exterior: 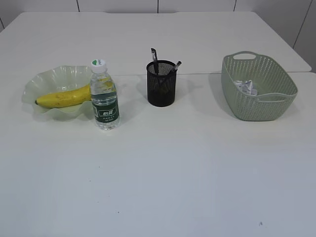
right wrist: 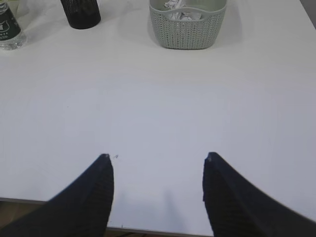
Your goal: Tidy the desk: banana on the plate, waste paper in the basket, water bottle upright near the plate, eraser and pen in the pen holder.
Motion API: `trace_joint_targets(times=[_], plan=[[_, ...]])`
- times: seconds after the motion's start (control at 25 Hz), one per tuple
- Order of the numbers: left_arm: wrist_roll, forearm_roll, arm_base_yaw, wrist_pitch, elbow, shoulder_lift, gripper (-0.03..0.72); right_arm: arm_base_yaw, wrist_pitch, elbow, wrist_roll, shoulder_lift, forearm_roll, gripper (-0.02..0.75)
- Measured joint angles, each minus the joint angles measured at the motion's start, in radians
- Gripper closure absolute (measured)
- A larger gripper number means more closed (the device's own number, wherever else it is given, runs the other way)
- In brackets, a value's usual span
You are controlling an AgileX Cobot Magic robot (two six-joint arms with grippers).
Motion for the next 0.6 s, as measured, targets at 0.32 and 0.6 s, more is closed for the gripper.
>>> trace_joint_targets(times=[0.32,0.6], plan=[[0.008,0.018,0.0,0.0,0.0,0.0,0.262,0.0,0.0,0.0,-0.001,0.0,-0.017,0.305],[0.057,0.018,0.0,0.0,0.0,0.0,0.267,0.0,0.0,0.0,-0.001,0.0,-0.038,0.305]])
